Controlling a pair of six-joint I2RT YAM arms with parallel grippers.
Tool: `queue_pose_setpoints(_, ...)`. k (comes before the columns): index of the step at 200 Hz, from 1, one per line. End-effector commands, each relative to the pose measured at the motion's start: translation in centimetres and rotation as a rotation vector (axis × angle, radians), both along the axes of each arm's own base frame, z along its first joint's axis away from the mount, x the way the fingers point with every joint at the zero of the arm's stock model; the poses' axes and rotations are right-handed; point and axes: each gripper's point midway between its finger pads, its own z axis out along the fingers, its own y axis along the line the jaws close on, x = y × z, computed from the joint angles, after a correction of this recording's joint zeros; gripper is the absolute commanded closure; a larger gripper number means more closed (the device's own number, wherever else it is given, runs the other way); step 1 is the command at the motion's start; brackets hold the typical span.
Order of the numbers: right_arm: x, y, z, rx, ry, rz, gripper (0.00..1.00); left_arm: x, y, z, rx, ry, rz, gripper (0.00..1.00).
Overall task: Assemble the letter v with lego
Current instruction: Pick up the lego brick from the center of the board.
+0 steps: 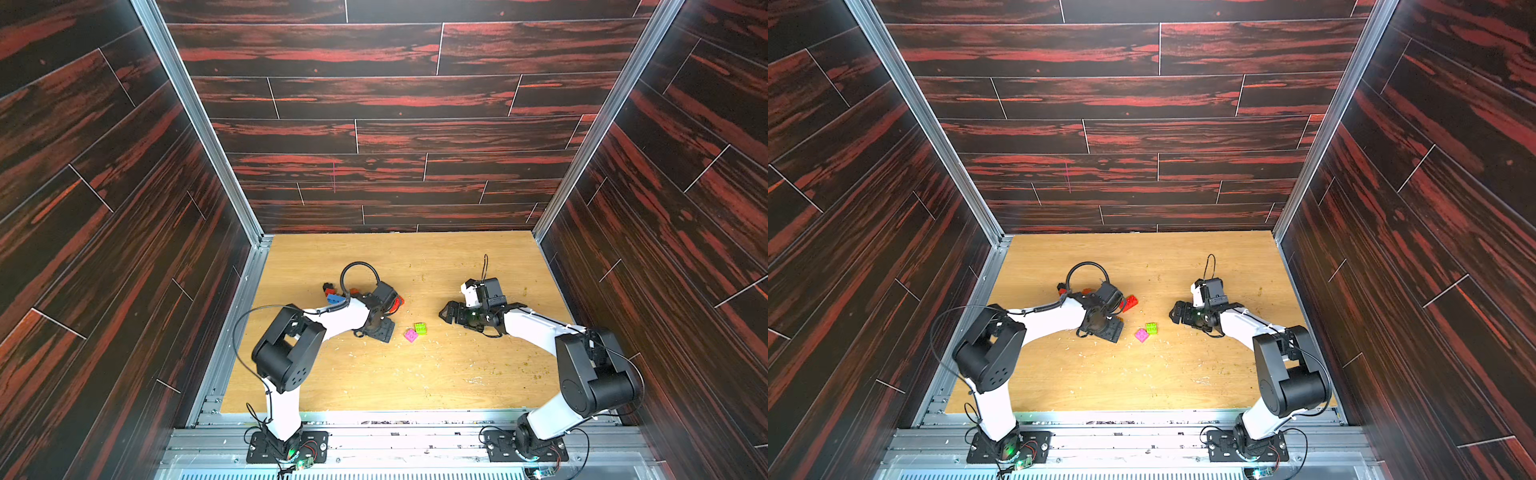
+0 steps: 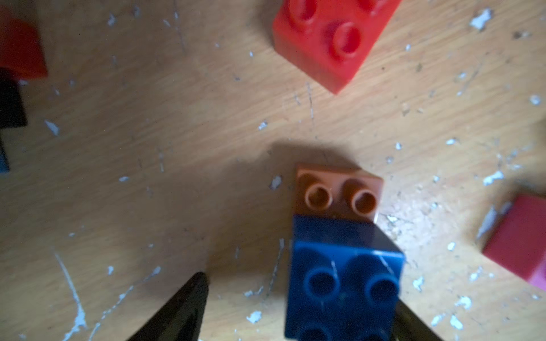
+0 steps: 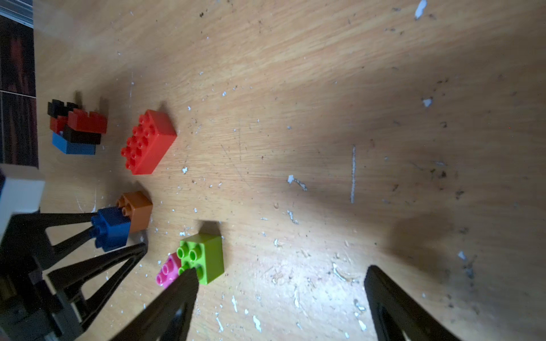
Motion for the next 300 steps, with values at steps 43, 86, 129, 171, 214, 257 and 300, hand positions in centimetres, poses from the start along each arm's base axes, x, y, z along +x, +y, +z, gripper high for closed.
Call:
queue_pose_setpoints(43, -0.5, 0.7, -0.5, 0.010, 0.015, 0.031, 0.09, 0.4, -0.4, -0.6, -0.133, -0.221, -0.047, 0.17)
queue_pose_setpoints(86, -0.6, 0.8, -0.5, 0.014, 0.015, 0.035, 0.09, 0.4, -0.8, -3.3, -0.121, -0.202, -0.107, 0.22)
queue_pose_setpoints(129, -0.7, 0.7, -0.7, 0.006, 0.021, 0.036, 0.09, 0.2, -0.7, -4.8, -0.137, -0.167, -0.087, 0.31)
queue_pose_setpoints(171, -0.7, 0.8, -0.8, 0.007, 0.024, 0.036, 0.09, -0.9, 0.1, -4.5, -0.141, -0.159, -0.082, 0.33)
queue_pose_setpoints(214, -0.7, 0.8, -1.0, 0.006, 0.027, 0.037, 0.09, -1.9, 0.3, -3.9, -0.157, -0.166, -0.094, 0.36)
queue_pose_setpoints(257, -0.8, 1.0, -1.1, 0.006, 0.033, 0.041, 0.09, -2.9, -0.2, -4.6, -0.146, -0.122, -0.128, 0.39)
queue_pose_setpoints(300, -0.9, 0.9, -1.3, 0.000, 0.038, 0.040, 0.09, -3.2, -0.8, -5.5, -0.126, -0.073, -0.159, 0.46)
